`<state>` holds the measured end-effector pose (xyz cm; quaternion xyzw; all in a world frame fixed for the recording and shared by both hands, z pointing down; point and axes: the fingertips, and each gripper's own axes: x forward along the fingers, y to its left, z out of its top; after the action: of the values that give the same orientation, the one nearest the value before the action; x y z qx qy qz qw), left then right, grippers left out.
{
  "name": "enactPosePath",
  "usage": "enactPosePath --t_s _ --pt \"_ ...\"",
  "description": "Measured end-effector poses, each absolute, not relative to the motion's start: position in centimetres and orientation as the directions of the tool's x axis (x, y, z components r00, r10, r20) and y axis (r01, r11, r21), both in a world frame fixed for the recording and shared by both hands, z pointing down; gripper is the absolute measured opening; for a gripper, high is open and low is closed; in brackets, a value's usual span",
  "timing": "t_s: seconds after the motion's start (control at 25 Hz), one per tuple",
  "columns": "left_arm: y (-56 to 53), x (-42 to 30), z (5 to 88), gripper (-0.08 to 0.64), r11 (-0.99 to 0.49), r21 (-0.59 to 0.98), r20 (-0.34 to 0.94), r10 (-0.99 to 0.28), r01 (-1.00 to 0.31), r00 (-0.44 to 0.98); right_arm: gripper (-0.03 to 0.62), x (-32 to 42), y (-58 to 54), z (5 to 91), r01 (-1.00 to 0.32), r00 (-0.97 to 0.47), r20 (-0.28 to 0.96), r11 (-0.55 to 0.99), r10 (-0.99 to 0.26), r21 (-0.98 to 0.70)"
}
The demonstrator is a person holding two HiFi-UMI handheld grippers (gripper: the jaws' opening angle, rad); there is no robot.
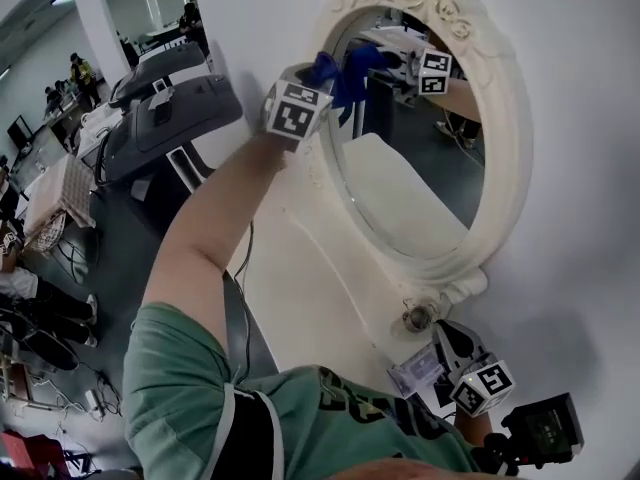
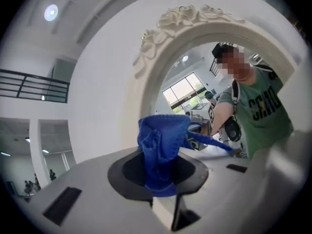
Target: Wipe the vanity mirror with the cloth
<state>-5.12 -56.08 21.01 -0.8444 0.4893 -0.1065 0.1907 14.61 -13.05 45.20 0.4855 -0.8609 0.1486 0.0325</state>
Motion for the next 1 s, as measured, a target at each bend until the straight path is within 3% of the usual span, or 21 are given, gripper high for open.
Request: enactPosePath --t_s 0.28,0.68,1.0 --pt "-58.3 -3.5 19.9 0.089 -0.355 -0.665 0.033 -0.893 -0.657 0.449 0.012 15.4 -12.8 45.6 -0.854 -0.508 0.192 0.463 -0.840 -0.235" --pt "-57.3 -2.8 20.4 0.078 -0.374 -0.679 0.038 -0.877 -0.632 0.478 0.012 14.9 -12.4 45.8 -0.843 -0.524 0.194 0.473 -0.829 -0.256" --pt "-51.8 0.3 36.1 0.077 -0.500 -0.671 0.179 -0.826 -0.548 0.534 0.012 14.7 -12.1 46.3 -0.841 -0.528 0.225 0.468 -0.819 -0.272"
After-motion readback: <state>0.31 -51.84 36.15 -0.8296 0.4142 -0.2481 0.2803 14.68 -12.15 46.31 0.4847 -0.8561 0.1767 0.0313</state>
